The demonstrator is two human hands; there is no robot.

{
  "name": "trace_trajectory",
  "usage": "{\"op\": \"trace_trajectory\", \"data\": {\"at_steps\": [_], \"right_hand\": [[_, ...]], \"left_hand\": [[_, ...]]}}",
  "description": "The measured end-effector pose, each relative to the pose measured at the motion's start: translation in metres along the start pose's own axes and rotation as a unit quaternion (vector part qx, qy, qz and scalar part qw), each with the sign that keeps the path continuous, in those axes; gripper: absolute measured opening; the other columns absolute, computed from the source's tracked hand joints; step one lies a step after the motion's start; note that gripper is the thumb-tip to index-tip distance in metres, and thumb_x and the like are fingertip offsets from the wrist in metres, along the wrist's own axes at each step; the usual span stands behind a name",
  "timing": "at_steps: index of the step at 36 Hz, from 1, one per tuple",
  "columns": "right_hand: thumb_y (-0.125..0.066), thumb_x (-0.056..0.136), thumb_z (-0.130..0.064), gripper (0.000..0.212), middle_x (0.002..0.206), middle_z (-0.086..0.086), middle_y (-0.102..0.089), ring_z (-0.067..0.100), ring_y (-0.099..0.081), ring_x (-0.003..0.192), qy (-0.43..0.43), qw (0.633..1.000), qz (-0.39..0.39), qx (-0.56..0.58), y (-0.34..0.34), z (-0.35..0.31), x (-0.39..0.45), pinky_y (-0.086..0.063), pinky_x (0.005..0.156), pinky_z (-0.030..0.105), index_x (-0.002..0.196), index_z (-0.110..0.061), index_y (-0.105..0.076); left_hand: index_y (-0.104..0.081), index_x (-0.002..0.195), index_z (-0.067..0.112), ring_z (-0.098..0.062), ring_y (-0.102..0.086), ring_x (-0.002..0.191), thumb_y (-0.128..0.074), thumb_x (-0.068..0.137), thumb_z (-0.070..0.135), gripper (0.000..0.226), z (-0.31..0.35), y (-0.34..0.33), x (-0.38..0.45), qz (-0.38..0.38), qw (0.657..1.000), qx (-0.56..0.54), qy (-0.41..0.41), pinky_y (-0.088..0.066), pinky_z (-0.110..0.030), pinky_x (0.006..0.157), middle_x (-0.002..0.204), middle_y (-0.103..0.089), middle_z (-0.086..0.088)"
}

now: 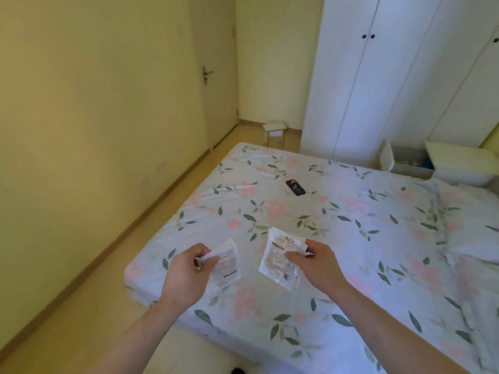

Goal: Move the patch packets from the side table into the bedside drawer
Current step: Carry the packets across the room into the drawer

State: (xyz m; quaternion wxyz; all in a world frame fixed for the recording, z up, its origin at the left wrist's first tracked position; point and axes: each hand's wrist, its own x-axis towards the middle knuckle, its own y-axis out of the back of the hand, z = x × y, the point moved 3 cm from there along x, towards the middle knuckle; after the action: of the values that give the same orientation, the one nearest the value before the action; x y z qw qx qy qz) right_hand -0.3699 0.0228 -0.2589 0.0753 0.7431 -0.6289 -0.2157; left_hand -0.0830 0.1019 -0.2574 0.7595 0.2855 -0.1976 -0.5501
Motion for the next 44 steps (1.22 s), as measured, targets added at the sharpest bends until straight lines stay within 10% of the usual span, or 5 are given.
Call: {"op": "trace_trajectory", "data": {"at_steps": [6, 19, 44], "right_hand": [[-0.075, 0.083, -0.02, 0.017, 0.089, -0.014, -0.076, -0.002, -0.07, 0.078, 0.024, 0.998, -0.062, 0.002, -0.105, -0.065, 0.08, -0.048, 0.06, 0.011, 0.096, -0.031, -0.075], [-0.073, 0.081, -0.026, 0.01, 0.086, -0.012, -0.076, 0.012, -0.072, 0.075, 0.091, 0.98, -0.172, -0.051, -0.359, -0.217, 0.193, -0.053, 0.069, 0.026, 0.091, -0.026, -0.076], [-0.075, 0.087, -0.027, 0.012, 0.09, -0.015, -0.077, 0.004, -0.073, 0.081, 0.02, 1.0, 0.002, 0.021, -0.578, -0.334, 0.385, -0.051, 0.063, 0.014, 0.098, -0.033, -0.075]], "left_hand": [[-0.058, 0.076, 0.023, -0.012, -0.037, 0.046, -0.066, 0.093, 0.037, 0.025, -0.059, 0.082, 0.065, 0.058, 0.997, 0.034, 0.043, -0.031, -0.03, 0.049, 0.052, -0.047, 0.01], [-0.058, 0.07, 0.023, -0.01, -0.037, 0.047, -0.066, 0.093, 0.026, 0.025, -0.208, 0.274, 0.17, 0.15, 0.981, 0.001, 0.125, -0.032, -0.026, 0.047, 0.052, -0.048, 0.009], [-0.058, 0.07, 0.021, -0.007, -0.045, 0.057, -0.067, 0.089, 0.021, 0.022, -0.342, 0.454, 0.524, 0.011, 1.0, 0.008, -0.009, -0.038, -0.026, 0.058, 0.061, -0.056, 0.013]]}}
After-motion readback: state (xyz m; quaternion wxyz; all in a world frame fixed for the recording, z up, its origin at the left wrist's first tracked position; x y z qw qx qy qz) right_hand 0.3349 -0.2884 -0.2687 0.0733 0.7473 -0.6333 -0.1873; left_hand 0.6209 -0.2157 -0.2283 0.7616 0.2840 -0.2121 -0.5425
